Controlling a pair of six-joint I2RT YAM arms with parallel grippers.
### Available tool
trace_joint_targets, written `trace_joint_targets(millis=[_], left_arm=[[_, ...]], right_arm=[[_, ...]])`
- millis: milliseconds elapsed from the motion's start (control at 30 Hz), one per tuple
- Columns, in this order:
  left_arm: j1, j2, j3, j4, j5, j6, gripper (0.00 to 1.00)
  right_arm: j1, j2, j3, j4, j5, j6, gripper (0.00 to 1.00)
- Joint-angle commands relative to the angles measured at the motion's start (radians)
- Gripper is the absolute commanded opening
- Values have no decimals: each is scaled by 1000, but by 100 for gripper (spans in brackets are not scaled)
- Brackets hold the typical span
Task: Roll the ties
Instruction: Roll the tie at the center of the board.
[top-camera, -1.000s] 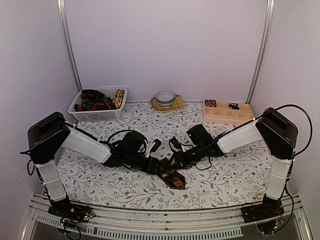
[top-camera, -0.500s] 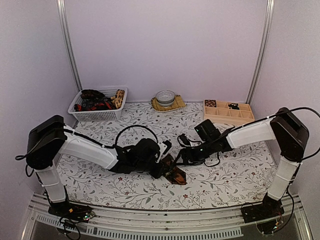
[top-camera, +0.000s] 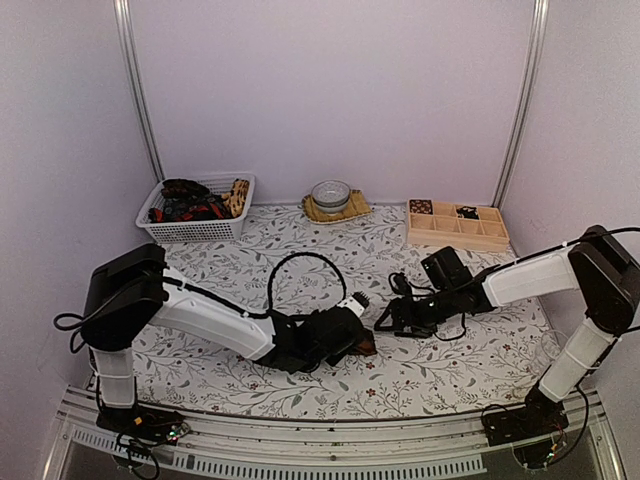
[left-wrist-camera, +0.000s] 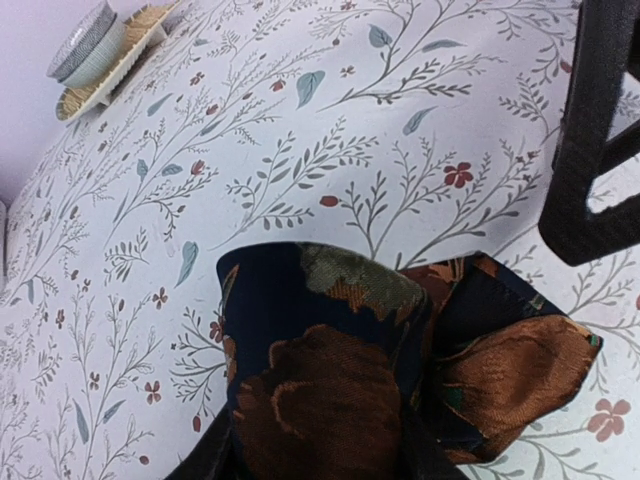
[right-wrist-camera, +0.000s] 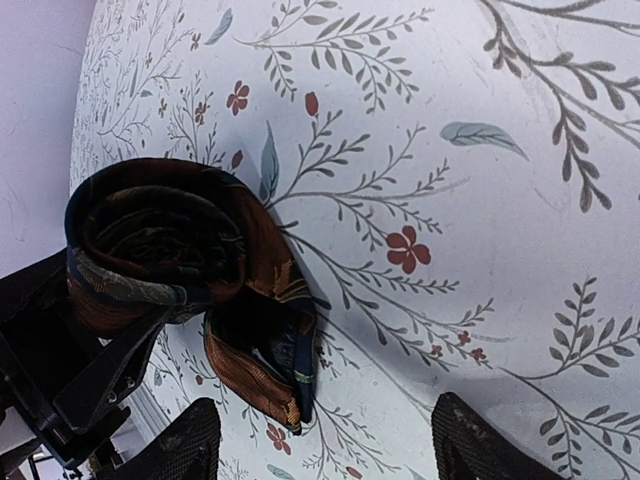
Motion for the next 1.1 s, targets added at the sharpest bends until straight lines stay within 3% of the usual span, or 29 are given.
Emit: trace_joint_targets(millis=[0, 200, 533, 767, 933, 1067], left_arm=[[-6, 50, -55, -113, 7, 77, 29], [11, 34, -73, -74, 52, 98, 29], [40, 0, -96, 12, 93, 125, 27], [27, 1, -79, 0, 8, 185, 27], [22, -1, -78, 12, -9, 200, 27], [21, -18, -101, 59, 10, 204, 27]], right_arm=[[0, -27, -30, 98, -40, 54, 72], [6, 53, -53, 207, -142, 110, 67], [54, 74, -95, 323, -146, 160, 63], [58, 15, -62, 329, -140, 251, 68], [63, 6, -65, 409, -153, 412, 69], [63, 40, -104, 570, -161, 579, 69]])
